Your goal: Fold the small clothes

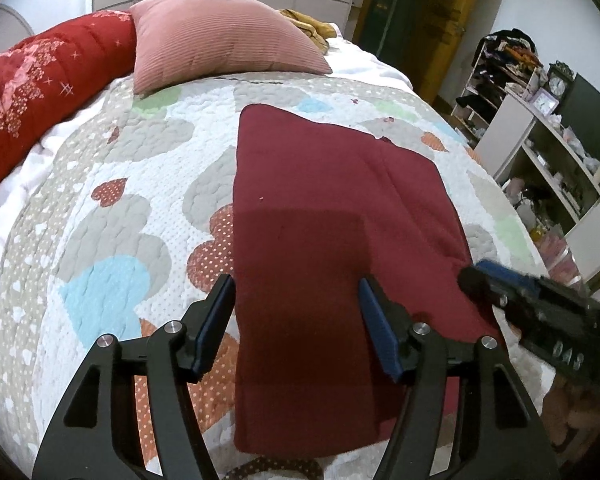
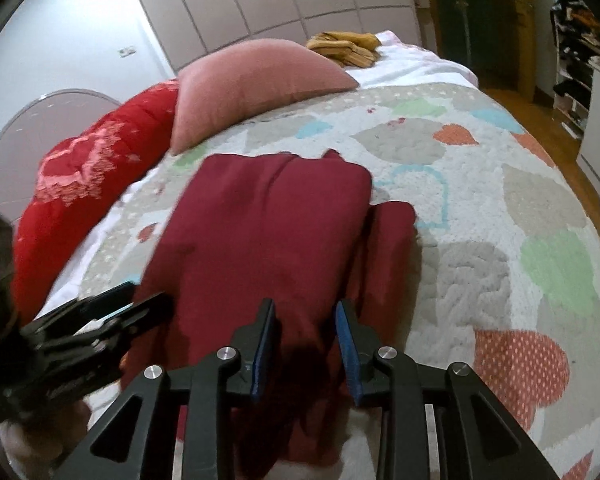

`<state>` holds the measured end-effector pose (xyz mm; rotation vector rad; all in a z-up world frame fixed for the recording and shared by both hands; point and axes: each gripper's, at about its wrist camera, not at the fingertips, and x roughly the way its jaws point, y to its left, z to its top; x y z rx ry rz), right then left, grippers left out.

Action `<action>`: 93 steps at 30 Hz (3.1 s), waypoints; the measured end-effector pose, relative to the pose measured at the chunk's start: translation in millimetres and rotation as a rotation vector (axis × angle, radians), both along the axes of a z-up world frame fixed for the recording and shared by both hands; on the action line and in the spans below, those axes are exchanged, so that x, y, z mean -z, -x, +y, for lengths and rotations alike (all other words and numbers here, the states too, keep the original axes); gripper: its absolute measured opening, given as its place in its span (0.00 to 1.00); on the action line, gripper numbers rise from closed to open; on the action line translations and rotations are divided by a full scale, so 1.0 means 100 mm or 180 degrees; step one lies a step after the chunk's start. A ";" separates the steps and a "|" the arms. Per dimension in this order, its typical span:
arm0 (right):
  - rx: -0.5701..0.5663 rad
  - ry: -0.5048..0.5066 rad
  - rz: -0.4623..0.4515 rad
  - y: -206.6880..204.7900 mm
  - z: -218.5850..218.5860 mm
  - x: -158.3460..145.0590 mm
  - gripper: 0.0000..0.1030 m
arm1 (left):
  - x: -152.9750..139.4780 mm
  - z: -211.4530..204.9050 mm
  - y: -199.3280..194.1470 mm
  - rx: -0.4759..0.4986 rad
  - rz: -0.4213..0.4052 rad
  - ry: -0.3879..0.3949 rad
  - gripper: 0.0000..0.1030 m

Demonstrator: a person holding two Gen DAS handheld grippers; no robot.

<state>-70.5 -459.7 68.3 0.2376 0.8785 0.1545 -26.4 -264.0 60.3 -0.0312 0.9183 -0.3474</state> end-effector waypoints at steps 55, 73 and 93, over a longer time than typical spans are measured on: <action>-0.0237 -0.0866 -0.0070 -0.02 0.38 -0.12 0.31 | -0.20 0.92 0.12 0.0385 0.0588 0.0836 0.62; -0.0304 -0.0173 -0.0250 0.44 0.72 -0.28 0.44 | -0.06 1.28 0.43 -0.0177 0.0378 0.0547 0.71; -0.0314 0.0455 -0.0318 0.72 1.15 -0.16 0.46 | -0.34 1.23 0.85 -0.0548 -0.0414 -0.0060 0.71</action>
